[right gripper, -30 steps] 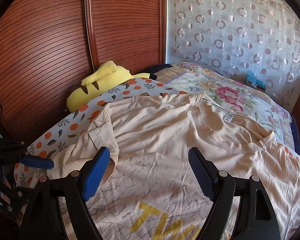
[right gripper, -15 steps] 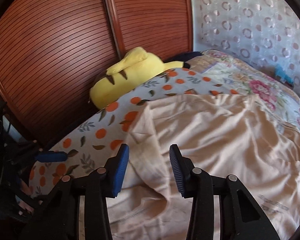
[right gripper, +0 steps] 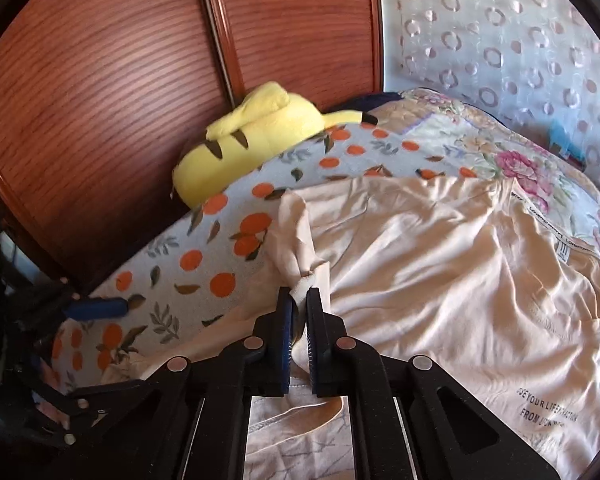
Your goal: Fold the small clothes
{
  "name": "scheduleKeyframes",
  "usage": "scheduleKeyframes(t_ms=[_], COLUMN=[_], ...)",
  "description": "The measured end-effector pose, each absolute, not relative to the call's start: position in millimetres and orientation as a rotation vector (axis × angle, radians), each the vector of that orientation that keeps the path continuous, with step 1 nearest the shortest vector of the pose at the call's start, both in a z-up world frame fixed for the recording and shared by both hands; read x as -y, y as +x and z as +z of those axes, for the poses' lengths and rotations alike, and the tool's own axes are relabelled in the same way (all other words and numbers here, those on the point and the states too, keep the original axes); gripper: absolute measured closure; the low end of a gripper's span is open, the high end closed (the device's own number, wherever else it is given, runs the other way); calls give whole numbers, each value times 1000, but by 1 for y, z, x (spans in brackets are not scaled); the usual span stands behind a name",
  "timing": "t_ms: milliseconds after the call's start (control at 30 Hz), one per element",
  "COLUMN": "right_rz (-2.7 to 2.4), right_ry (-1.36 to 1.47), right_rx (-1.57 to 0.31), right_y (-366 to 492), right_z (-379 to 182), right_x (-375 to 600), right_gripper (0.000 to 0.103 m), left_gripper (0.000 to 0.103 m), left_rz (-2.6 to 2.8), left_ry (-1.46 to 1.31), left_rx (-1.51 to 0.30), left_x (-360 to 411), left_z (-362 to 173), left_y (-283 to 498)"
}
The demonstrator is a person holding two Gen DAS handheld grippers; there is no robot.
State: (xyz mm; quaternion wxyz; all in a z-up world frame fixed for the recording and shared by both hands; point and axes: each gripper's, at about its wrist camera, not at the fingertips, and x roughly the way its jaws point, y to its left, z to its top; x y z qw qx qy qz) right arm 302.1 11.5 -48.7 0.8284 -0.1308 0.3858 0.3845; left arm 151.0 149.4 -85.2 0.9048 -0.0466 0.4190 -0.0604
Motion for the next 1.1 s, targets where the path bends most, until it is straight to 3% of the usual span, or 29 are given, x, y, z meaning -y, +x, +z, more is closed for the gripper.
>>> scheduleKeyframes(t_ms=[600,933,967,1100], right_rz=[551,558,570,601], right_ry=[-153,-200,-205,-227], right_rx=[-752,-715,-713,-710], right_y=[325,285,277,243], right_z=[-51,-33,-33,-37], right_x=[50,60,64,89], right_gripper=[101,101,101,101], left_gripper=[30,31,33,60], left_rz=[-102,-173,-181,-183], left_ry=[-65,-75,-70,-63], left_rx=[-851,-854,-853,-851], left_x=[-144,-133,-131,-132], left_z=[-87,-84,-85,-83], left_y=[150,131,129,132])
